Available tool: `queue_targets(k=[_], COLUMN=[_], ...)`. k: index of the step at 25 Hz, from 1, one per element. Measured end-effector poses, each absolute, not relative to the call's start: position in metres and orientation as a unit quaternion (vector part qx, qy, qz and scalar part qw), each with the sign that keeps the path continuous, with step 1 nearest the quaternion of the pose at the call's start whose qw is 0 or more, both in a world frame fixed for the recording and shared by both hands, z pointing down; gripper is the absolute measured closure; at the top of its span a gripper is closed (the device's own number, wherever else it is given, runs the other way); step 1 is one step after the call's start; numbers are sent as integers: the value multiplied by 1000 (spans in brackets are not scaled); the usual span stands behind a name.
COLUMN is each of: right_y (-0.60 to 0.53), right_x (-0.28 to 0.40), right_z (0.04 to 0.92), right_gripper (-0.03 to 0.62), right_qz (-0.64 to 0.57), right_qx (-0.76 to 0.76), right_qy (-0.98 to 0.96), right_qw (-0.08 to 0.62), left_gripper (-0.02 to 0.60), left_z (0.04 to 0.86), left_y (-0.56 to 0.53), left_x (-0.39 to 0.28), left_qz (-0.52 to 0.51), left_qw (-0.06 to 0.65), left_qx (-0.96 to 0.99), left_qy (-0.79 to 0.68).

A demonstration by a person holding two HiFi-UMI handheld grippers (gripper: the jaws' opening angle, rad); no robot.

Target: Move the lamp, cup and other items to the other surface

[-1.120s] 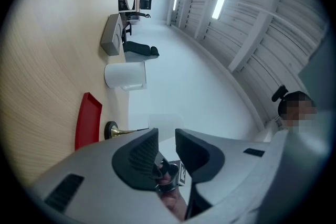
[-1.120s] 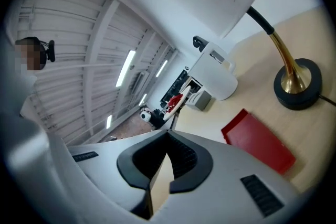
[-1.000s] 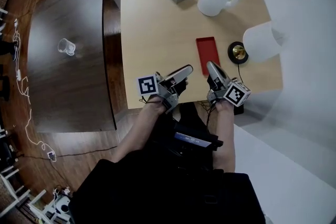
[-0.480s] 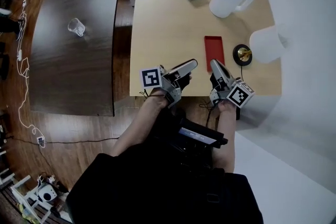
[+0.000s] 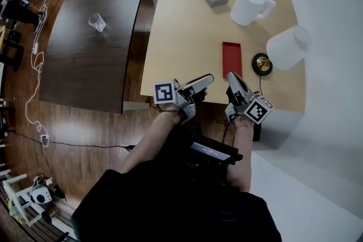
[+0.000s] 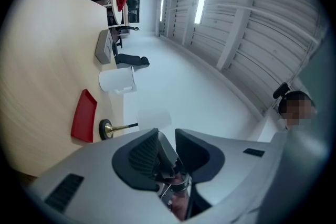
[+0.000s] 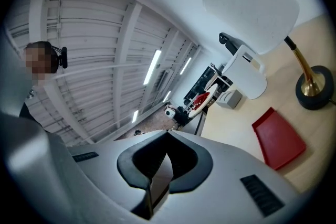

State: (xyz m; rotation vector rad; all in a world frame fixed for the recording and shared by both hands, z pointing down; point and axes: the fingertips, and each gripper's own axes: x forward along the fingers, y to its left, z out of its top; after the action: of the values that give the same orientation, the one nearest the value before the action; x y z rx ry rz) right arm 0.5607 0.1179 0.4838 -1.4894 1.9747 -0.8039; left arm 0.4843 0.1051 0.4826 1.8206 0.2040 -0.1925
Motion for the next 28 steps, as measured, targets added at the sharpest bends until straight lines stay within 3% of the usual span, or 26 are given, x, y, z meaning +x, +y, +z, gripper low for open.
queue_targets(k=[16, 28], right_y=[174, 148], right_x=[453, 361], right_z=[486, 488], right_gripper=[574, 574], right_qz=[-326, -347], right_qx=[-423, -331], right_qy=[806, 845], right_qw=[256, 237], left_gripper=[466, 466], left_z=[478, 477], left_y=[182, 176], left_x=[370, 285], left_qz=[-154, -195], left_qw=[564, 538], left_qx=[810, 810], left_qy=[-46, -128])
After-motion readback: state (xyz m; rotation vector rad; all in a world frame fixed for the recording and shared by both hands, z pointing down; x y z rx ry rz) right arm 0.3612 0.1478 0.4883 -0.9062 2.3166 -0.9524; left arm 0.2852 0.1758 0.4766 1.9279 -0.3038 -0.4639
